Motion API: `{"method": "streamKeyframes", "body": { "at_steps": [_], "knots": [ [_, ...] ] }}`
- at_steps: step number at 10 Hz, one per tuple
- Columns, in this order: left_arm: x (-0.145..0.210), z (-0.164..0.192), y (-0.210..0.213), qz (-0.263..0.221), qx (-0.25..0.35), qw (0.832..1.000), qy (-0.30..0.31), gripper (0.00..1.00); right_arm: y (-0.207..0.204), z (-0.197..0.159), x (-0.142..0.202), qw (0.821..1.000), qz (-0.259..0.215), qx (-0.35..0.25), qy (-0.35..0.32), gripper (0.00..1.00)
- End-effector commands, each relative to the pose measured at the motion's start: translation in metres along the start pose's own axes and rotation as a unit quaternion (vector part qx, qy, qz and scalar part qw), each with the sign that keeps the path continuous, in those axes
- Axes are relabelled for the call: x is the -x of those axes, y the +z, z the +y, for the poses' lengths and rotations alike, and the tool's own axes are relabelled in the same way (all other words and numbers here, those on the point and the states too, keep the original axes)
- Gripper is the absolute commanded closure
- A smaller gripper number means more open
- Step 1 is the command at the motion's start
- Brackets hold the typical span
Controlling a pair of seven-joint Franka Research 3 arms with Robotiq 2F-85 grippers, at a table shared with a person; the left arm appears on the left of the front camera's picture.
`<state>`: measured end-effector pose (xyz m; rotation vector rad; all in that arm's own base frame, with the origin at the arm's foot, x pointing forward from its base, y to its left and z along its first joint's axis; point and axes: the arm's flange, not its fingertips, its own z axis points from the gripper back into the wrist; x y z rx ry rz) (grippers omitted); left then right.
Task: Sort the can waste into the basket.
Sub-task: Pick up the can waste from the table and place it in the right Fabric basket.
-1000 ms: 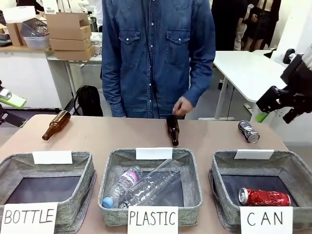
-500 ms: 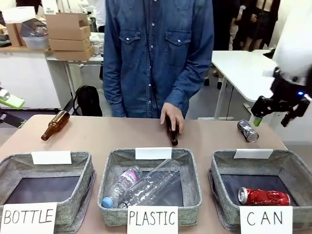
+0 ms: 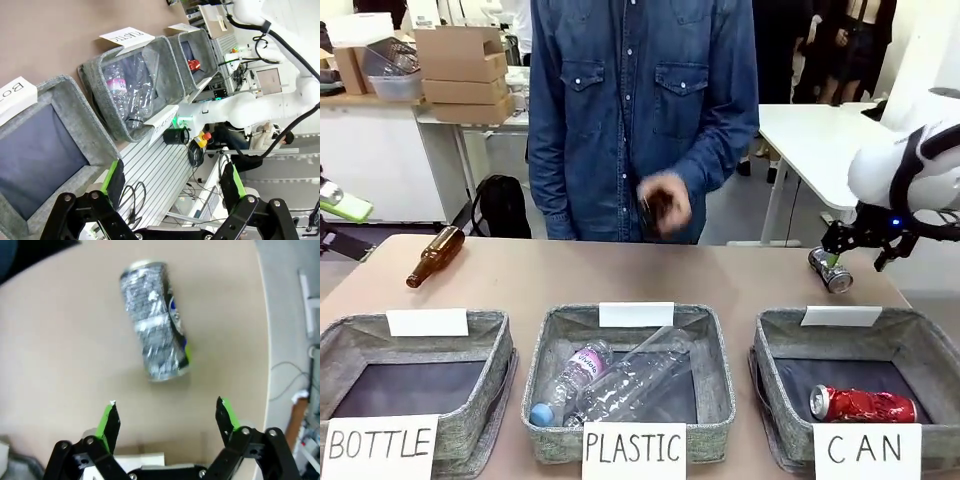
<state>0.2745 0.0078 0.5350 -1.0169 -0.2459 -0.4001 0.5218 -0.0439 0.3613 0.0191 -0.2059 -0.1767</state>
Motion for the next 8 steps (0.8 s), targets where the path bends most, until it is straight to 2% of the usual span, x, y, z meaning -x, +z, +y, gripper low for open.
{"method": "streamKeyframes", "body": {
  "at_steps": [1,3,4,8],
  "knots": [
    [0.002,0.001,0.002,0.003,0.001,1.0,-0.01,0.0,-0.03,0.004,-0.018,0.999,-0.02,-0.002,-0.035,0.0],
    [0.002,0.001,0.002,0.003,0.001,1.0,-0.01,0.0,-0.063,0.002,-0.029,0.999,0.009,0.003,-0.052,0.0],
    [0.002,0.001,0.002,0.003,0.001,1.0,-0.01,0.0,-0.068,0.002,-0.031,0.998,0.017,-0.014,-0.052,0.0],
    [0.002,0.001,0.002,0.003,0.001,1.0,-0.01,0.0,-0.073,0.004,-0.035,0.998,0.019,-0.015,-0.061,0.0]
  ]
}}
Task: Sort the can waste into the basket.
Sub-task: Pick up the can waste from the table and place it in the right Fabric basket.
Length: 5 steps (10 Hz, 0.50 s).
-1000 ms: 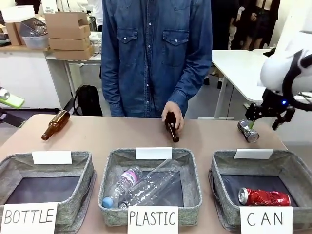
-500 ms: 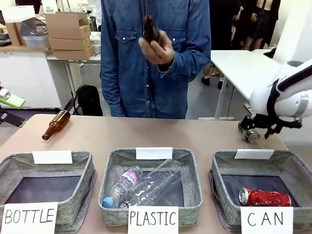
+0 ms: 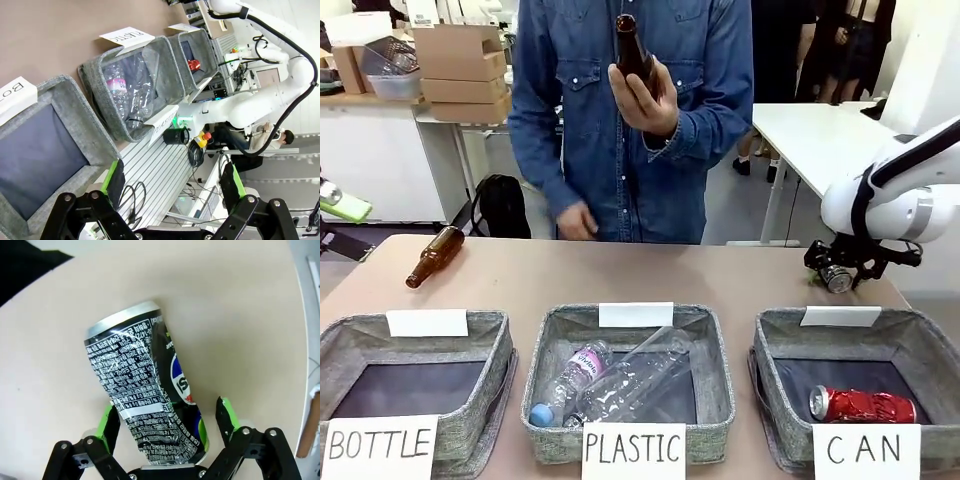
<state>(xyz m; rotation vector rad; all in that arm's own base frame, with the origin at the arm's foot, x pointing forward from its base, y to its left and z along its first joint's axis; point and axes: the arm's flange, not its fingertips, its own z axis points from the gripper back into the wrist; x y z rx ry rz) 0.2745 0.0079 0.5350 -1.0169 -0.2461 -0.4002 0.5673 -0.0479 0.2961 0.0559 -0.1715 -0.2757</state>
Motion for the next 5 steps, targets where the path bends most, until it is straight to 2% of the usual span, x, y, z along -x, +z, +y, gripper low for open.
{"method": "streamKeyframes", "body": {
  "at_steps": [1,3,4,5],
  "knots": [
    [0.0015,0.0014,0.0024,0.003,0.001,1.0,-0.01,0.0,0.0006,0.0041,-0.0052,1.0,0.002,-0.004,-0.008,0.0],
    [0.0015,0.0014,0.0024,0.003,0.001,1.0,-0.01,0.0,0.0014,0.0061,-0.007,1.0,0.013,-0.012,-0.005,0.0],
    [0.0015,0.0014,0.0024,0.003,0.001,1.0,-0.01,0.0,0.0017,0.0069,-0.007,1.0,0.025,-0.016,0.003,0.53],
    [0.0015,0.0014,0.0024,0.003,0.001,1.0,-0.01,0.0,0.0021,0.0077,-0.0071,1.0,0.024,-0.016,0.007,0.6]
  ]
}}
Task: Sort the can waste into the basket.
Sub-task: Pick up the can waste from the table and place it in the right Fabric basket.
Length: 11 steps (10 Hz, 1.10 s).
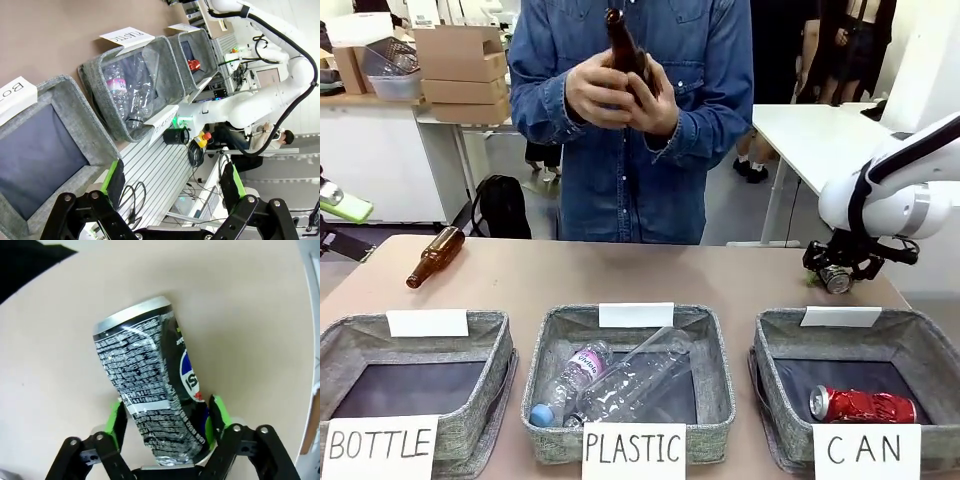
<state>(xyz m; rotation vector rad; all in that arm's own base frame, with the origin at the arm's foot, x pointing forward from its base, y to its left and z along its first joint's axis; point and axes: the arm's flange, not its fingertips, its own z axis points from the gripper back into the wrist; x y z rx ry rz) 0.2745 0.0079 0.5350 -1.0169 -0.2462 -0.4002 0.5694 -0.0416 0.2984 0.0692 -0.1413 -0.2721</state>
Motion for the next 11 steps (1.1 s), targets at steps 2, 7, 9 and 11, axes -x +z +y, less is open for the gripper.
{"method": "streamKeyframes", "body": {
  "at_steps": [2,7,9,11],
  "knots": [
    [0.0015,0.0015,0.0023,0.003,0.001,1.0,-0.01,0.0,-0.0002,0.0013,-0.0062,1.0,0.011,-0.013,0.011,1.0],
    [0.0015,0.0015,0.0023,0.003,0.001,1.0,-0.01,0.0,-0.0023,0.0014,-0.0068,1.0,0.026,-0.017,0.007,0.86],
    [0.0015,0.0015,0.0023,0.003,0.001,1.0,-0.01,0.0,-0.0007,-0.0008,-0.0059,0.999,0.026,-0.025,0.007,0.86],
    [0.0015,0.0015,0.0023,0.003,0.001,1.0,-0.01,0.0,0.0033,-0.0029,-0.0056,0.999,0.023,-0.029,0.006,0.86]
  ]
}}
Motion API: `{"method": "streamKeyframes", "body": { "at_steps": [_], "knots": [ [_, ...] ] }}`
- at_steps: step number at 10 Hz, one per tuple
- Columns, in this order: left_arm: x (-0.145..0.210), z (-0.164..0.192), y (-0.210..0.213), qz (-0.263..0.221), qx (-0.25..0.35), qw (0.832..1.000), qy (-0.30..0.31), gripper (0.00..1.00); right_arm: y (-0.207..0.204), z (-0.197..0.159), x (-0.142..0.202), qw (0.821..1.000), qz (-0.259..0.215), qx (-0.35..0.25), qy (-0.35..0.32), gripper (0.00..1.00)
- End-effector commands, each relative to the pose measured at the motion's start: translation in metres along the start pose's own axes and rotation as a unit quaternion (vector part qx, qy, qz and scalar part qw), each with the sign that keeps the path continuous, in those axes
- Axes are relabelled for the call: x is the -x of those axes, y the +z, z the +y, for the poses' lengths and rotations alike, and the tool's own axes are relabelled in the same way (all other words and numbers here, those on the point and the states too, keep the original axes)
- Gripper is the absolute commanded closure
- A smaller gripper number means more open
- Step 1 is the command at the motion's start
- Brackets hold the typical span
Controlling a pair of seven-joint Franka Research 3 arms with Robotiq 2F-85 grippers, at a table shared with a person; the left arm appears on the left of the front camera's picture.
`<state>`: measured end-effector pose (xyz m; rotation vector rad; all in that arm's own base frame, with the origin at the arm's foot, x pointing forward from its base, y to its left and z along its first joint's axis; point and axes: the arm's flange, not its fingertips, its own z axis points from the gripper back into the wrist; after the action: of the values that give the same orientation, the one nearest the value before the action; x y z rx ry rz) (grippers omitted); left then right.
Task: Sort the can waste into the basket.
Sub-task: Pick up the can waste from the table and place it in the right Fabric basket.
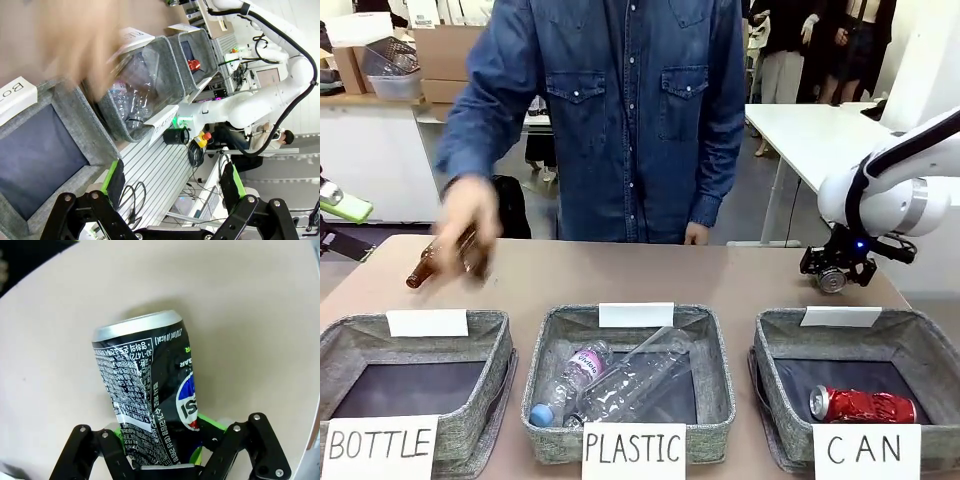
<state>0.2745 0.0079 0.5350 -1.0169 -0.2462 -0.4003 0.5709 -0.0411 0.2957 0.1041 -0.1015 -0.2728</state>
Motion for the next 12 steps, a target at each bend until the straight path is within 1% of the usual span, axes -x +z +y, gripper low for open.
{"method": "streamKeyframes", "body": {
  "at_steps": [1,2,3,4,5,6,7,8,9,10,11,12],
  "knots": [
    [0.002,0.001,0.002,0.003,0.001,1.0,-0.01,0.0,0.022,-0.005,-0.001,0.998,-0.005,-0.056,0.018,0.86],
    [0.002,0.001,0.002,0.003,0.001,1.0,-0.01,0.0,0.051,-0.005,0.007,0.995,-0.01,-0.096,0.036,0.86],
    [0.002,0.001,0.002,0.003,0.001,1.0,-0.01,0.0,0.088,-0.005,0.021,0.99,-0.011,-0.115,0.079,0.86],
    [0.002,0.001,0.002,0.003,0.001,1.0,-0.01,0.0,0.124,-0.006,0.038,0.985,0.022,-0.134,0.103,0.86],
    [0.002,0.001,0.002,0.003,0.001,1.0,-0.01,0.0,0.158,-0.007,0.06,0.97,0.074,-0.176,0.151,0.86],
    [0.002,0.001,0.002,0.003,0.001,1.0,-0.01,0.0,0.179,-0.006,0.081,0.953,0.081,-0.197,0.215,0.86],
    [0.002,0.001,0.002,0.003,0.001,1.0,-0.01,0.0,0.192,-0.005,0.102,0.906,0.105,-0.24,0.333,0.86],
    [0.002,0.001,0.002,0.003,0.001,1.0,-0.01,0.0,0.196,-0.005,0.12,0.85,0.135,-0.253,0.441,0.86],
    [0.002,0.001,0.002,0.003,0.001,1.0,-0.01,0.0,0.196,-0.007,0.136,0.8,0.129,-0.243,0.534,0.86],
    [0.002,0.001,0.002,0.003,0.001,1.0,-0.01,0.0,0.199,-0.015,0.15,0.733,0.096,-0.254,0.623,0.86],
    [0.002,0.001,0.002,0.003,0.001,1.0,-0.01,0.0,0.201,-0.022,0.158,0.686,0.067,-0.271,0.672,0.86],
    [0.002,0.001,0.002,0.003,0.001,1.0,-0.01,0.0,0.201,-0.024,0.162,0.669,0.057,-0.263,0.693,0.86]
  ]
}}
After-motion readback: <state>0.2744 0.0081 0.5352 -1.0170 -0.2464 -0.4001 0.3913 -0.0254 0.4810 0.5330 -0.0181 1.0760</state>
